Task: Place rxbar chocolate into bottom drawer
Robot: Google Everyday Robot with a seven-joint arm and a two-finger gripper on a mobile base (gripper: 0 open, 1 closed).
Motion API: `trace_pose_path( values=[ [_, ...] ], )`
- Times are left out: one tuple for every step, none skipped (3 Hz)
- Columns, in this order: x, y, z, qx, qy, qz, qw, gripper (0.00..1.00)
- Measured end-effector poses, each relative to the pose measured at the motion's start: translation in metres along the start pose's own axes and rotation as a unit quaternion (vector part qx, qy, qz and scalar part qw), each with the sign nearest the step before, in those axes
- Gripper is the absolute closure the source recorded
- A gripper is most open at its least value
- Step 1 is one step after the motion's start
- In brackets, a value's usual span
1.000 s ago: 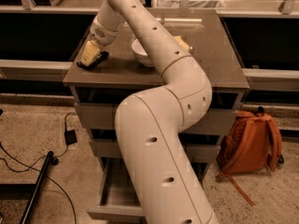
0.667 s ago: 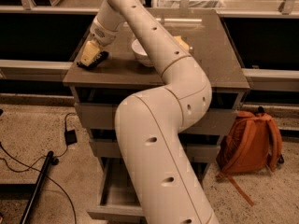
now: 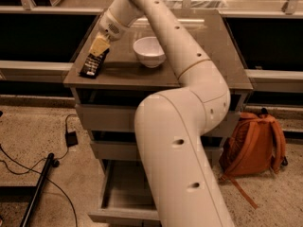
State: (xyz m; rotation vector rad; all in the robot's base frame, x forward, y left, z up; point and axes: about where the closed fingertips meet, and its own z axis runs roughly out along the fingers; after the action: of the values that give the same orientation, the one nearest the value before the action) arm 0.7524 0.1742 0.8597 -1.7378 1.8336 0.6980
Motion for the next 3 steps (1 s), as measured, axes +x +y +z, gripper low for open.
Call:
trace_pose_path(
  values=[
    [-0.009, 0.028, -0.04, -0.018, -0.034, -0.097, 0.9946, 1.0],
    [-0.006, 0.047, -0.055, -0.025, -0.022, -0.148, 0.9884, 1.0],
    [-0.016, 0.067, -0.066, -0.027, -0.019, -0.199, 0.9794, 1.0]
  ],
)
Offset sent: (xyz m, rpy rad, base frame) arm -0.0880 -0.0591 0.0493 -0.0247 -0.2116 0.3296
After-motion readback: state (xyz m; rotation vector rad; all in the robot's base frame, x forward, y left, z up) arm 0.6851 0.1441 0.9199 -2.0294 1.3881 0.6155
